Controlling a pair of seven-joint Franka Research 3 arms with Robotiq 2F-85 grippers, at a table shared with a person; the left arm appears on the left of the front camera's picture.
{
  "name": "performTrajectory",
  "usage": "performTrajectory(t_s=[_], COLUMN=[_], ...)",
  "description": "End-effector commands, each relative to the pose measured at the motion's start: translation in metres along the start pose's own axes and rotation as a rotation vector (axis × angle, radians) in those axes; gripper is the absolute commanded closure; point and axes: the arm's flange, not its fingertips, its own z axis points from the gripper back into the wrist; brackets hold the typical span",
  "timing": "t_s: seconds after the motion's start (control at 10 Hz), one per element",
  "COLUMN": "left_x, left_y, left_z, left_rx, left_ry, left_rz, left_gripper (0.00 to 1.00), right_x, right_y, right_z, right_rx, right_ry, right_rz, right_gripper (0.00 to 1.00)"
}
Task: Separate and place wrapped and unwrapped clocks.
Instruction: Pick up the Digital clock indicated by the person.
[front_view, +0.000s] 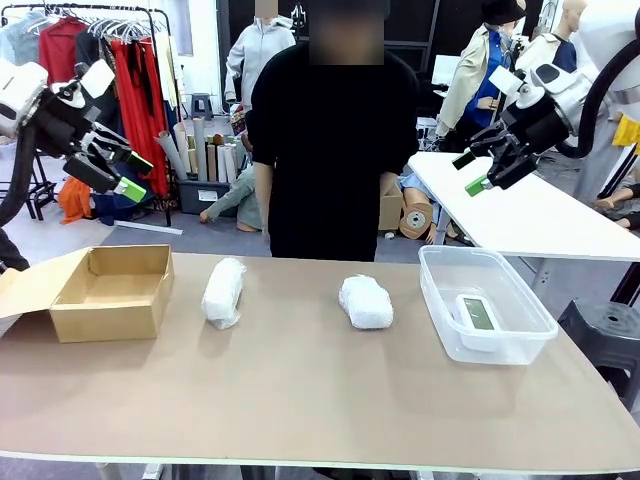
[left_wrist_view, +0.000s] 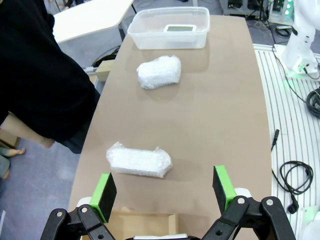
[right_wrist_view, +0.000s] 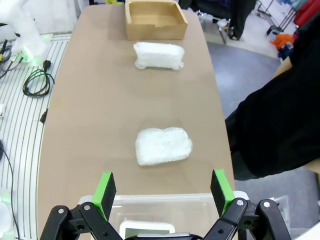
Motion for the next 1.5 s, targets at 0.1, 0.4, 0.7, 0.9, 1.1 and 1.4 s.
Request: performTrajectory(t_s=[0.1, 0.4, 0.7, 0.9, 1.1, 1.4], left_x=[0.0001, 0.0001, 0.0001, 0.0001, 0.0001, 0.0001], left_y=[0.0000, 0.0000, 0.0000, 0.0000, 0.0000, 0.0000], left_z=[0.0008, 0.0008, 0.0008, 0.0008, 0.0008, 0.0008], left_rx=[-0.004, -0.004, -0.004, -0.004, -0.004, -0.004], left_ry=[-0.008, -0.008, -0.008, -0.008, -0.008, -0.008], left_rz=[-0.001, -0.001, -0.001, -0.001, -0.001, -0.001], left_gripper=[0.00, 0.00, 0.00, 0.00, 0.00, 0.00], right_x=[0.0004, 0.0004, 0.0004, 0.0004, 0.0004, 0.0004], right_y=[0.0003, 0.0003, 0.0003, 0.0003, 0.0003, 0.0003], right_z=[0.0002, 0.0002, 0.0002, 0.0002, 0.0002, 0.0002], right_rx=[0.001, 0.001, 0.001, 0.001, 0.001, 0.001], right_ry=[0.000, 0.000, 0.000, 0.000, 0.000, 0.000], right_rz=[0.001, 0.001, 0.001, 0.001, 0.001, 0.001], right_gripper=[0.00, 0.00, 0.00, 0.00, 0.00, 0.00])
